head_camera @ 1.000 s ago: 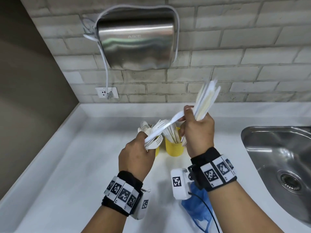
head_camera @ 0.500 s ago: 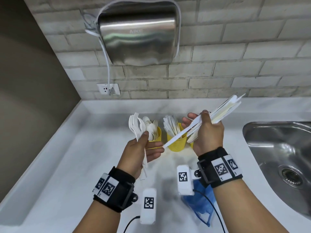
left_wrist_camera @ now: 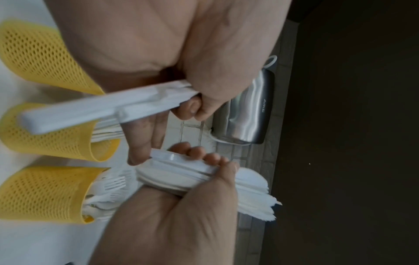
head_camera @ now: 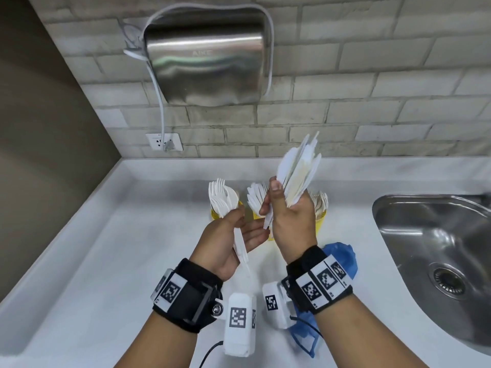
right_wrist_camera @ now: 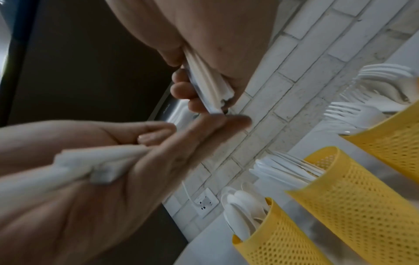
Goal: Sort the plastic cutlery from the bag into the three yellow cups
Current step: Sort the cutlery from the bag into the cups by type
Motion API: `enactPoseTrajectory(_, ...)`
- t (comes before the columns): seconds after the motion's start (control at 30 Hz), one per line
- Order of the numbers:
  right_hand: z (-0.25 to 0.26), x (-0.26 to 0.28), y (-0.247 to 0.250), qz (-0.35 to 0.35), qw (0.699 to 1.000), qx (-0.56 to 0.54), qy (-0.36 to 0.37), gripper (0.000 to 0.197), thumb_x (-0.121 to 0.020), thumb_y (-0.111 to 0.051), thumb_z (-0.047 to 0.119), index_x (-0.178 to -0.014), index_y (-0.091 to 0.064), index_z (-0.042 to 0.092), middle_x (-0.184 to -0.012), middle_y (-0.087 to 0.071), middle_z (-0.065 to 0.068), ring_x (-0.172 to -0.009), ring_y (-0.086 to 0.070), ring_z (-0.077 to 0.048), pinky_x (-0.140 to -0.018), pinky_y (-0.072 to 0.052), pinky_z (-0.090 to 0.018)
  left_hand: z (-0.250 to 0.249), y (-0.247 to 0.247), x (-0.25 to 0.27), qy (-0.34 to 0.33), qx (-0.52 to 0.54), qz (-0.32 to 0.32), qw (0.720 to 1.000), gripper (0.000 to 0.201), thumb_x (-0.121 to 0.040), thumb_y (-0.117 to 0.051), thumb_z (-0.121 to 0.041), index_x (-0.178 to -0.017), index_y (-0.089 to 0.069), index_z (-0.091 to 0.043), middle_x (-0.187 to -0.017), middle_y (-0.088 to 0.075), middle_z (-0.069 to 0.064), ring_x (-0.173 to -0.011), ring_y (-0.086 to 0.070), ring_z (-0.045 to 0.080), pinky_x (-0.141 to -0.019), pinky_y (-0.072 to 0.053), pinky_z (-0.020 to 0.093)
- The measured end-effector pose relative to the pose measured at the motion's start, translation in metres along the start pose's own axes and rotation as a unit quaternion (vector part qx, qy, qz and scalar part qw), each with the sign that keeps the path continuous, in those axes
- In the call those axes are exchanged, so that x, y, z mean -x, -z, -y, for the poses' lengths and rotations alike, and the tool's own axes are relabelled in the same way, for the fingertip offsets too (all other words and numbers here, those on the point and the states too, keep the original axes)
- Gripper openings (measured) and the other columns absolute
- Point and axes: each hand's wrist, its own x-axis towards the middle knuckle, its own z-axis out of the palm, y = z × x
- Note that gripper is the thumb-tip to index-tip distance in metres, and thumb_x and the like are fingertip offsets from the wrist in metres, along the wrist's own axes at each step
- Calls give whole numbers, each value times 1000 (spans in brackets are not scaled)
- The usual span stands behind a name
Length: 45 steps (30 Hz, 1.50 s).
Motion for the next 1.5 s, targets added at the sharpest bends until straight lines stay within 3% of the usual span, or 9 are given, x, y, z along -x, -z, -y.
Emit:
enactPoseTrajectory(0.1,1,0,10,21,1000,16,-12,30,-103,-60,33,-90,-60,6,-61,-56,-1,-55,-53,-18,-56,-46,-28,3,-8,1,-20,-40,38,998,29,-103,-56,-29,-114,-55,-3,-120,-65,21,-116,-66,36,-102,-53,52)
enactPoseTrajectory(0.23,6,-11,27,-23,995,-47,-81,32,-103,-61,26,-75,-51,14,-53,-39,2,-47,-37,-17,-49,-35,-29,9,-19,3,-147,-201,-39,968,41,-106,-45,-42,-129,-63,-13,-111,-77,8,-104,-73,25,-99,-55,46)
enactPoseTrajectory(0.4,-1,-10,50,33,961,-61,-266,21,-105,-58,25,-92,-61,9,-62,-51,-13,-51,-53,-25,-52,-54,-37,12,-27,4,-283,-268,-50,920,40,-105,-46,-39,-78,-74,-31,-88,-77,6,-86,-73,26,-88,-57,42)
enactPoseTrajectory(0.5,-6,-2,55,122,926,-32,-357,31,-104,-58,24,-121,-60,-3,-88,-70,-25,-80,-71,-41,-76,-62,-54,15,-30,2,-326,-258,-14,909,27,-106,-47,-30,-97,-72,-24,-71,-62,4,-73,-58,26,-78,-51,38)
enactPoseTrajectory(0.6,0,5,51,162,901,-51,-400,27,-104,-59,20,-112,-62,-6,-84,-71,-23,-89,-72,-46,-89,-58,-60,19,-34,0,-354,-248,-21,902,17,-106,-49,-17,-113,-65,-14,-63,-46,3,-63,-46,23,-66,-44,33)
enactPoseTrajectory(0.83,13,2,49,191,896,-158,-368,20,-103,-56,11,-113,-73,7,-92,-78,-9,-84,-77,-17,-78,-65,-42,32,-41,-3,-329,-206,-29,921,5,-101,-60,-15,-104,-63,-12,-75,-62,9,-70,-63,19,-70,-53,31)
enactPoseTrajectory(0.97,9,-2,51,196,894,-172,-365,30,-104,-56,13,-131,-67,10,-122,-72,-21,-107,-74,-27,-89,-62,-46,34,-42,-6,-323,-162,-49,931,15,-87,-73,-30,-90,-69,-16,-83,-71,8,-82,-71,24,-79,-60,40)
enactPoseTrajectory(1.3,-9,-8,49,173,917,-78,-351,21,-103,-60,23,-109,-67,4,-93,-74,-19,-89,-72,-39,-89,-59,-57,19,-30,-31,-274,-118,-58,953,48,-88,-76,-37,-71,-44,-5,-65,-43,14,-54,-46,23,-61,-44,36)
enactPoseTrajectory(1.5,-25,-26,79,52,979,26,-194,22,-103,-61,30,-94,-60,10,-56,-48,4,-50,-46,-19,-55,-44,-35,3,-14,-34,-287,-142,-67,945,38,-94,-67,-31,-68,-51,-9,-52,-34,-2,-46,-29,16,-48,-29,26)
